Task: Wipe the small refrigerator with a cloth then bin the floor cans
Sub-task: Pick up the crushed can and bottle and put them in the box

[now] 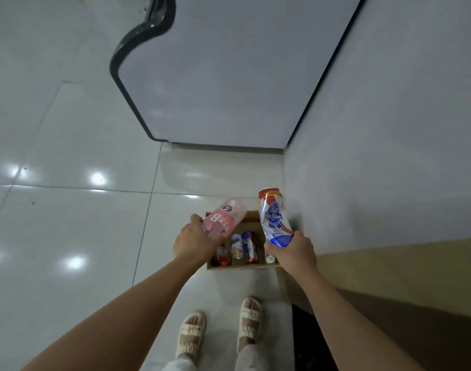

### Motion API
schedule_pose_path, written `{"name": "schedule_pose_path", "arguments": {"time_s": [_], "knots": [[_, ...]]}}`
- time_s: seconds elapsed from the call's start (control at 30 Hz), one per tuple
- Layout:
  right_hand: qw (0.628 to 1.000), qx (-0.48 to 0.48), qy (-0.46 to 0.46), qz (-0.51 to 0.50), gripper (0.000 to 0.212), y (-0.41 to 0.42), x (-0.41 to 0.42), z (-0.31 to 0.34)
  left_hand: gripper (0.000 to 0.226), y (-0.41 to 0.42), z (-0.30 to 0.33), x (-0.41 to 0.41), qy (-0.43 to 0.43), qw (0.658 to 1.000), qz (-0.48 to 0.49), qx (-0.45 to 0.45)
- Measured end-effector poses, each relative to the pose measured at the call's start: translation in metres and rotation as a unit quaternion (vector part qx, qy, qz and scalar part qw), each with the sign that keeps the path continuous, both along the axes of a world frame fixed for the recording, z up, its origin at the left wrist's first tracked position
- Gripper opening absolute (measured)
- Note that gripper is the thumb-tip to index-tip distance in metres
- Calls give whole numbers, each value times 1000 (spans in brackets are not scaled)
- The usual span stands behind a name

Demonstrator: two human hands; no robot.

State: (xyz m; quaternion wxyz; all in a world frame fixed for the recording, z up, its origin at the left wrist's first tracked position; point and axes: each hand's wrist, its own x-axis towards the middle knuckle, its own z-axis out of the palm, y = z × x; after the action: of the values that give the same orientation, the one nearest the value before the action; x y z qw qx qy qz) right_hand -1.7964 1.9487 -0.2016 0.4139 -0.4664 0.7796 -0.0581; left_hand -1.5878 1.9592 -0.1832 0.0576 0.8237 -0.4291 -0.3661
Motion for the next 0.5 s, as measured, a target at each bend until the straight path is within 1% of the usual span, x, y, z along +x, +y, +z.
{"name": "schedule_pose_path", "arguments": {"time_s": [0.13, 0.23, 0.3, 0.43, 0.5], "knots": [[999, 36, 1, 6, 72, -12, -18, -50, 60, -2, -49, -22, 14, 999, 36, 17], [997, 75, -4, -5, 72, -14, -27, -95, 59, -4, -97, -33, 19, 998, 52, 35], [995, 96, -5, -14, 69, -14, -29, -130, 59, -5, -134, -38, 23, 997, 65, 44], [993, 109, -27, -30, 60, -20, -31, -210, 59, -10, -218, -47, 40, 995, 74, 56], [992, 112, -34, -42, 61, -24, -31, -252, 60, -12, -262, -52, 52, 994, 78, 61]]}}
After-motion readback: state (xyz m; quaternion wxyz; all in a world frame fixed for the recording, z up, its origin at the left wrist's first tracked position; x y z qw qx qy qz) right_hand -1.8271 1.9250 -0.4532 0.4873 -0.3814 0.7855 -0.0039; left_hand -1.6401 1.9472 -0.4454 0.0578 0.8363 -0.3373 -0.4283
